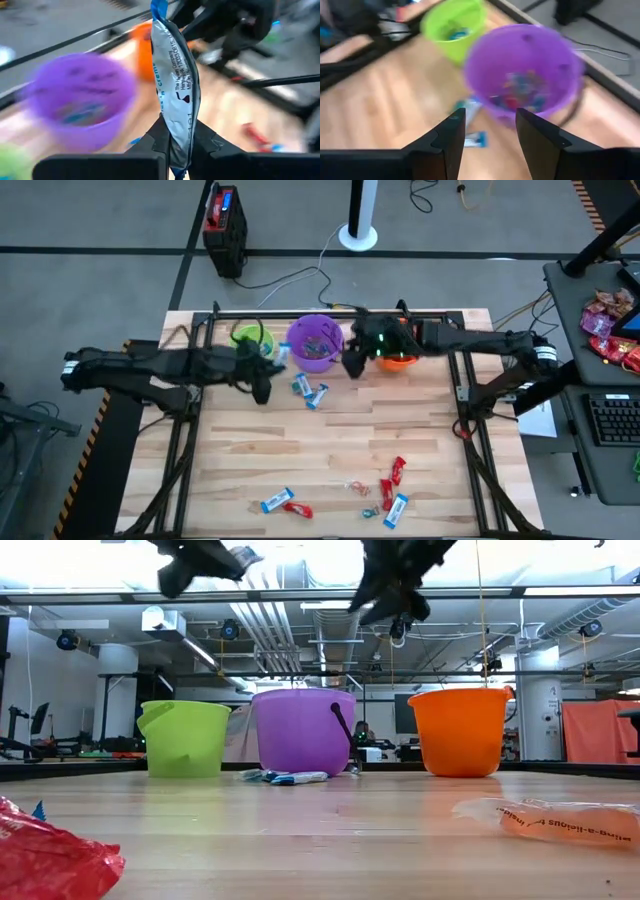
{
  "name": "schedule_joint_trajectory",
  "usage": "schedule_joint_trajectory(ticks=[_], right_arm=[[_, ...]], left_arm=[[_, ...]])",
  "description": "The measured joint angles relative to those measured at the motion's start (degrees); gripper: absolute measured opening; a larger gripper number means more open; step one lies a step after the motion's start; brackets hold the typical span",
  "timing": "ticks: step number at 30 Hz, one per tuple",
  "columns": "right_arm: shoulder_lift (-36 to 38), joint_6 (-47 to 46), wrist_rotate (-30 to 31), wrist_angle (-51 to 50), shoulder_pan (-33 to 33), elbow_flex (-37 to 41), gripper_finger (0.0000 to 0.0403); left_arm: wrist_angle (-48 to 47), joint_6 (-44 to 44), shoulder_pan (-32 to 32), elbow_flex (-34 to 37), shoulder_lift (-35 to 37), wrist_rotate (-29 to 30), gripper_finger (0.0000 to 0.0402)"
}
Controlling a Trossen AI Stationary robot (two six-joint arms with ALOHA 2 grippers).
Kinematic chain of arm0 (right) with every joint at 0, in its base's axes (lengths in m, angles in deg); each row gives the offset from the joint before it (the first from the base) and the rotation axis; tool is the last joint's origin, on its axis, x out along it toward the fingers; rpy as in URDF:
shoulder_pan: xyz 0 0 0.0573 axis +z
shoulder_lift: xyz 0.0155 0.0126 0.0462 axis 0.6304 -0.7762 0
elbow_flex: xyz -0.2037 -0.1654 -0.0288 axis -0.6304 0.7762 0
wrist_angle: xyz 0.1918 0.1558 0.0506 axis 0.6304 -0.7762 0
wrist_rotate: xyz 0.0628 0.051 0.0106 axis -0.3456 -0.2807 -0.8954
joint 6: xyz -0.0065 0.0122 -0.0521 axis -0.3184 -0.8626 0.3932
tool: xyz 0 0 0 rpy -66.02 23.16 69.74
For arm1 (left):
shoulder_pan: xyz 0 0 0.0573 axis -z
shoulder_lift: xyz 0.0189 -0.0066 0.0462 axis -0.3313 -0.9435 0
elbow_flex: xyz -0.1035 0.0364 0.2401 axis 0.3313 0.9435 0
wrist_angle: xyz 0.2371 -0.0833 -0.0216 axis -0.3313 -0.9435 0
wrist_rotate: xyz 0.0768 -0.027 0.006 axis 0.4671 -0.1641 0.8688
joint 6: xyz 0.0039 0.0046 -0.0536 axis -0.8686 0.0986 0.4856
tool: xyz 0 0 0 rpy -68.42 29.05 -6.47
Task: Sort candy by brand, put in halloween buckets
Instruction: Put the white chocolate into the green bucket, then put the red chocolate into the orange bucket
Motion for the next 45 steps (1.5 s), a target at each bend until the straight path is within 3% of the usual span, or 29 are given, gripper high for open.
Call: schedule_joint_trajectory(ticks=[4, 8, 13, 17, 22, 24, 29, 35, 40, 45], right_arm=[[-1.65, 5.13, -1.86, -0.34, -8.63, -1.6, 0.0154], [-4.19, 10.22, -7.78, 0.32, -18.66, -3.95, 0.0141], [-8.34, 13.22, -21.2, 2.69, -28.69, -7.52, 0.0127], [-11.78, 15.64, -27.48, 2.65, -32.96, -10.14, 0.0121], [-14.38, 17.67, -31.02, 2.69, -33.93, -11.59, 0.0118], [-14.86, 18.6, -32.27, 2.46, -33.91, -11.59, 0.012], [-14.86, 19.05, -35.03, 0.87, -33.78, -11.59, 0.0125], [-13.15, 19.06, -35.14, -4.36, -33.78, -11.59, 0.0122], [-10.7, 16.34, -35.82, -14.06, -32.4, -11.59, 0.0116], [-8.3, 11.48, -42.99, -31.76, -26.88, -11.55, 0.0114]], left_arm=[[-12.52, -1.0, -6.13, -6.91, -0.33, 0.64, 0.0012], [-15.04, -4.84, -12.35, -12.14, -3.64, -1.56, 0.0012], [-19.31, -6.38, -19.73, -16.46, -9.38, -5.54, 0.0012], [-29.49, -6.34, -24.15, -18.65, -13.38, -6.57, 0.0012], [-43.28, -4.85, -29.68, -16.34, -17.36, -8.81, 0.0012], [-43.1, -5.53, -31.13, -14.7, -18.74, -10.48, 0.0015], [-43.21, -7.29, -34.11, -12.36, -22.8, -8.32, 0.0045], [-43.19, -10.1, -35.87, -12.38, -25.9, -15.65, 0.0081], [-43.12, -11.46, -35.83, -12.41, -25.28, -15.93, 0.0094], [-41.32, -12.07, -35.47, -12.41, -21.04, -15.85, 0.0094]])
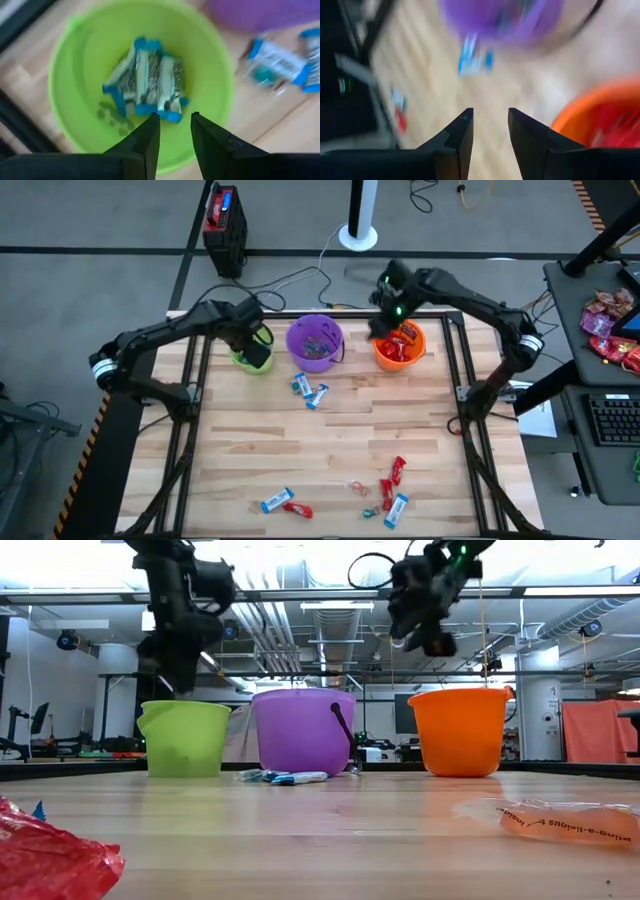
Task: Sort candy by brand, put in halloween buckets
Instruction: Put the red chocolate into the orange bucket
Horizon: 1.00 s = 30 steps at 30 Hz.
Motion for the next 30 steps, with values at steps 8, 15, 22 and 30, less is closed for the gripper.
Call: schedule_joint_trajectory(ticks=[8, 15, 22, 30], right_arm=[[2.87, -18.33, 3.74, -14.57, 23.83, 3.27, 0.0127], [4.55, -46.67, 8.49, -8.82, 44.92, 12.93, 0.0166], [5.76, -75.19, 14.37, 9.85, 57.45, 29.69, 0.0202], [3.63, -91.4, 20.56, 28.62, 63.1, 41.25, 0.0201]], left_arm=[[11.93, -0.52, 6.29, -0.02, 11.89, -1.37, 0.0088], [18.77, 3.5, 17.39, -0.04, 18.77, 1.26, 0.0088], [17.4, 4.04, 25.65, 0.02, 19.31, 10.52, 0.0088], [16.51, 3.91, 26.42, 0.13, 16.72, 11.11, 0.0088]])
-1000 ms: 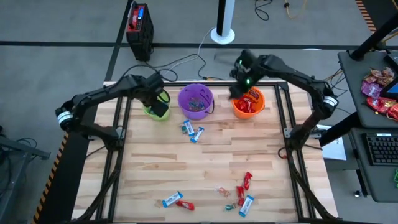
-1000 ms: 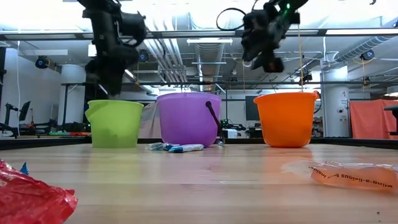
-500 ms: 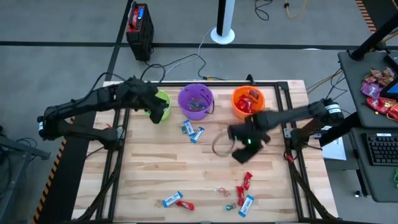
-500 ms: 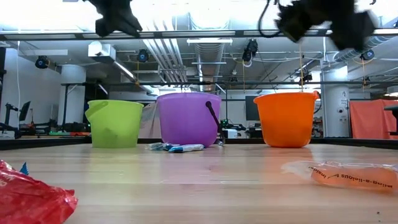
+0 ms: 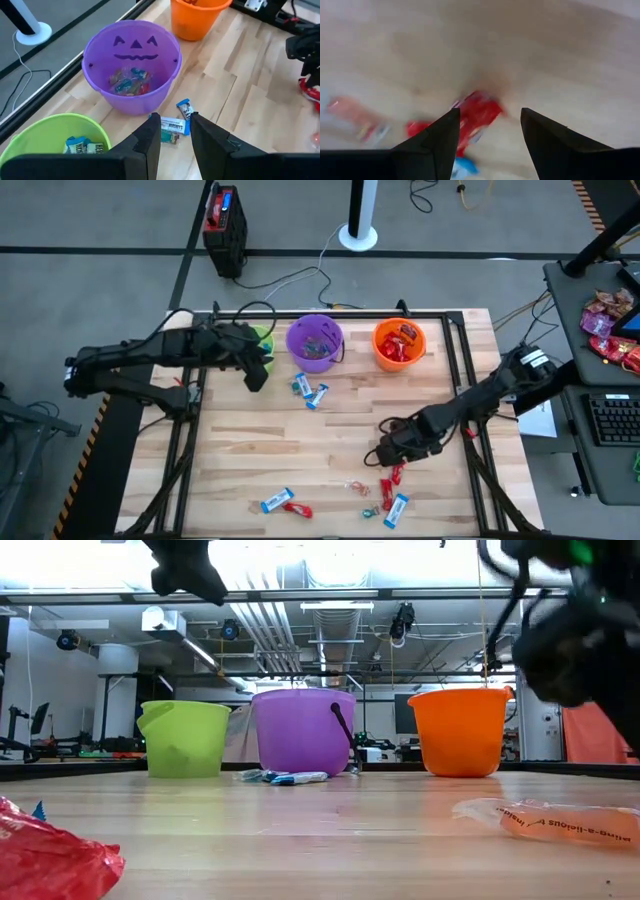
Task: Sort candy by brand, put in halloween buckets
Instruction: Put the red chocolate into the orange bucket
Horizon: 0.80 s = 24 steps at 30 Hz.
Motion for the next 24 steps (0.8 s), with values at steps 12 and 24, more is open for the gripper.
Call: schedule_joint_trajectory(ticks=[12, 24], right_arm=[[-3.32, 1.81, 2.86, -0.23, 0.31, 0.71, 0.0137], [1.44, 56.98, 0.19, -4.85, 0.37, -3.47, 0.0151]], left_arm=[[0.16, -0.33, -0.04, 0.04, -6.04, 0.02, 0.0088], [0.6, -2.3, -0.04, 0.07, -9.98, -0.19, 0.0088]])
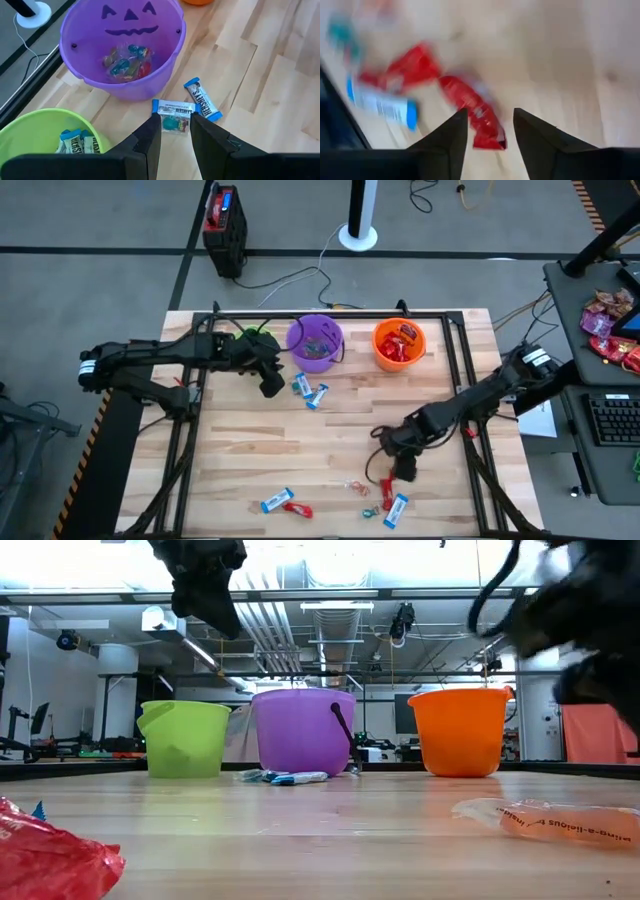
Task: Sort candy by brand, put in halloween buckets
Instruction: Put the red chocolate into the orange bucket
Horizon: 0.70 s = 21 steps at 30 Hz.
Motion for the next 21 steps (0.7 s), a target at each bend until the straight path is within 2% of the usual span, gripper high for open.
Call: schedule_joint_trajectory(ticks=[3, 5, 9, 15, 18, 21], right_arm=[[-0.31, 15.82, 0.0, -0.23, 2.45, -1.39, 0.0173], [-1.02, 19.9, 0.65, -0.07, 3.33, -1.67, 0.0187], [-3.92, 21.83, 2.52, -1.0, 4.26, -1.19, 0.0204], [-9.73, 22.01, 2.14, -0.08, 4.23, -1.08, 0.0198], [-12.08, 19.26, 2.45, -0.11, 4.24, -1.16, 0.0181], [-12.57, 17.97, 2.77, -0.24, 4.21, -1.37, 0.0144]], left_arm=[[-0.14, 0.2, 0.06, 0.0, 0.39, -0.01, 0.0088], [-0.25, 0.68, 0.28, 0.0, 0.98, -0.03, 0.0088], [-0.34, 0.87, 0.71, 0.0, 1.57, -0.01, 0.0088], [-0.42, 0.87, 0.72, 0.0, 1.81, -0.01, 0.0088], [-0.4, 0.87, 0.72, 0.0, 1.81, -0.01, 0.0088], [-0.38, 0.87, 0.72, 0.0, 1.81, 0.01, 0.0088]])
